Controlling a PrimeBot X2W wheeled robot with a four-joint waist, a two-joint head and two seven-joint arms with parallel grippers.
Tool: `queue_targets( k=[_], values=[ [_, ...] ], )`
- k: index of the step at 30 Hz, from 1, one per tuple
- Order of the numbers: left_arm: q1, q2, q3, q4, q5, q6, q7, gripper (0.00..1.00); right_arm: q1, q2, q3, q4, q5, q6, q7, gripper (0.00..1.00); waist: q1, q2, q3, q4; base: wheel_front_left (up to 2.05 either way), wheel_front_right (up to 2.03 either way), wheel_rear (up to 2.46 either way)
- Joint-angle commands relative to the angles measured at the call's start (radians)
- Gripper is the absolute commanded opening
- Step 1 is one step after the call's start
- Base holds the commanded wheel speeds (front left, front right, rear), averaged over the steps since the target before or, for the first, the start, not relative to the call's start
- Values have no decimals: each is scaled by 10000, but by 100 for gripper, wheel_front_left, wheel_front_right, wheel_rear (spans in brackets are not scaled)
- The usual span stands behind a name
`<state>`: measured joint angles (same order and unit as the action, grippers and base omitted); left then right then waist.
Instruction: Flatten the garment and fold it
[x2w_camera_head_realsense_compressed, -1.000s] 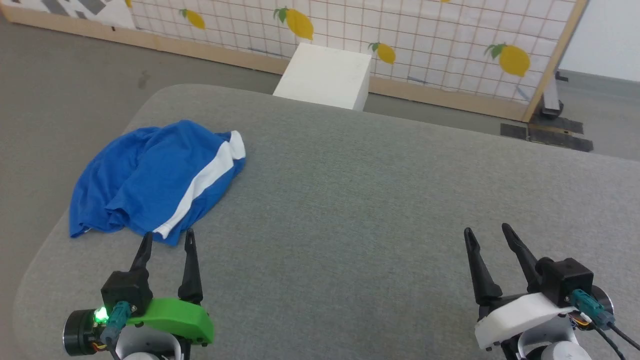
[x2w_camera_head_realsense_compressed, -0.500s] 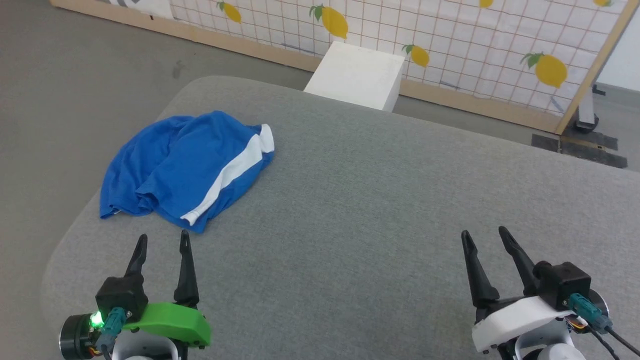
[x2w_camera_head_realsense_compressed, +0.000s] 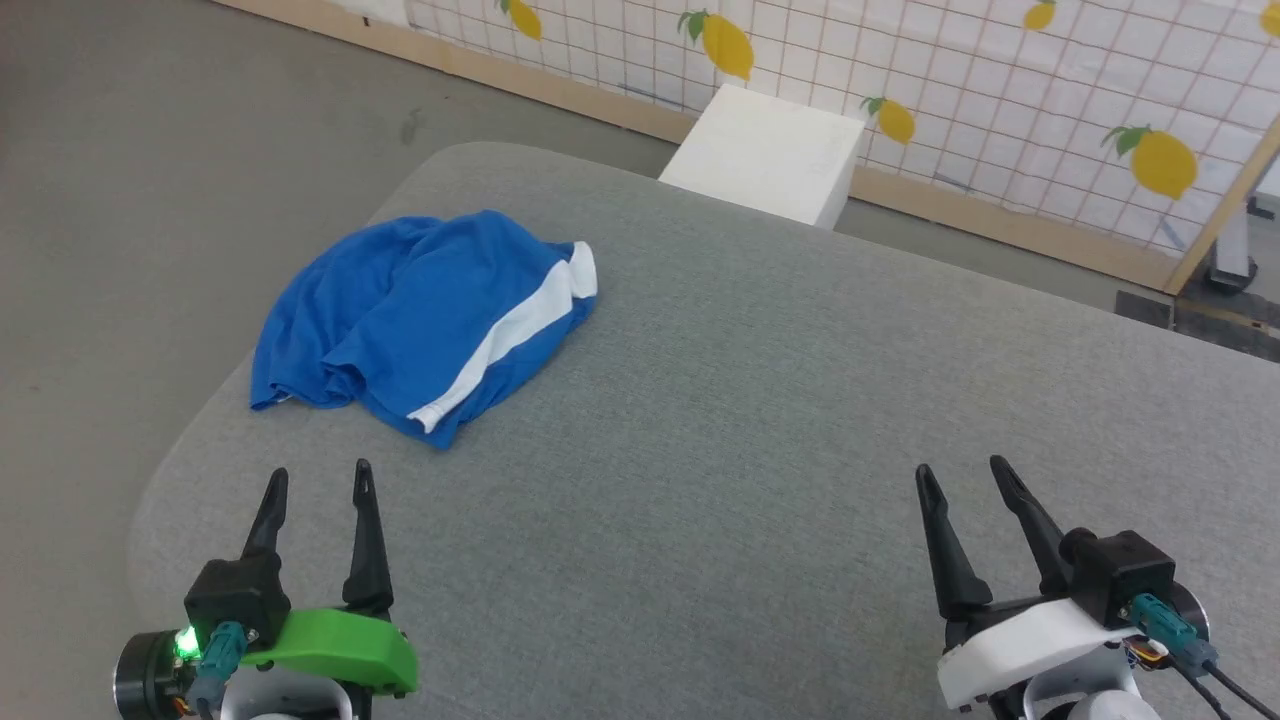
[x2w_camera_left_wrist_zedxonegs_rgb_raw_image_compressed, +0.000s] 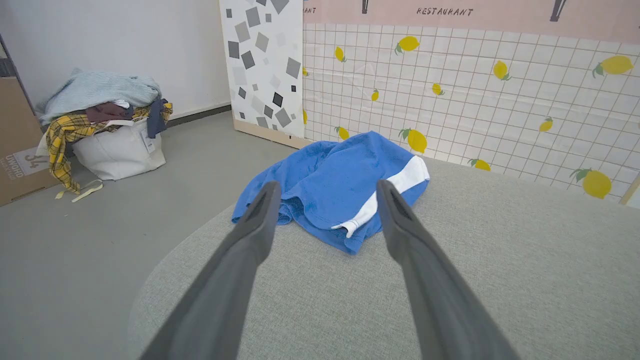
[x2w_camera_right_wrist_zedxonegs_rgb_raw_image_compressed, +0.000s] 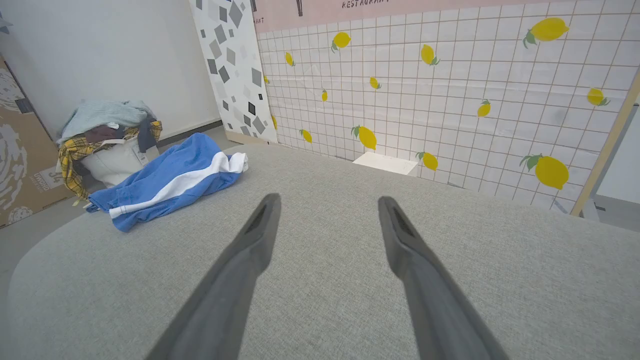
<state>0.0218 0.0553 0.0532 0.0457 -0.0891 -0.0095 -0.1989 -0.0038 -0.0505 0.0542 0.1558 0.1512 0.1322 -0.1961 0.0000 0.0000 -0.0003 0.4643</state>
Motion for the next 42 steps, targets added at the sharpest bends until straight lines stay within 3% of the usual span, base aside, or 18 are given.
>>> queue_targets(
  k=[1, 26, 37, 42],
  values=[
    [183, -41, 47, 11, -16, -23, -113, 100, 104, 3, 28, 73, 66, -12, -145, 100, 0, 0, -9, 111, 0, 0, 0],
    [235, -51, 105, 189, -179, 4, -628, 100, 89, 3, 158, 547, 127, -15, -657, 100, 0, 0, 73, 1121, 0, 0, 0],
    [247, -51, 28, 281, -69, -36, -628, 100, 111, 3, 42, 601, 97, -15, -657, 100, 0, 0, 12, 1057, 0, 0, 0],
    [-223, 23, -160, 558, -60, -450, -628, 100, 103, 3, 21, 606, 92, -15, -657, 100, 0, 0, 36, 1025, 0, 0, 0]
  ],
)
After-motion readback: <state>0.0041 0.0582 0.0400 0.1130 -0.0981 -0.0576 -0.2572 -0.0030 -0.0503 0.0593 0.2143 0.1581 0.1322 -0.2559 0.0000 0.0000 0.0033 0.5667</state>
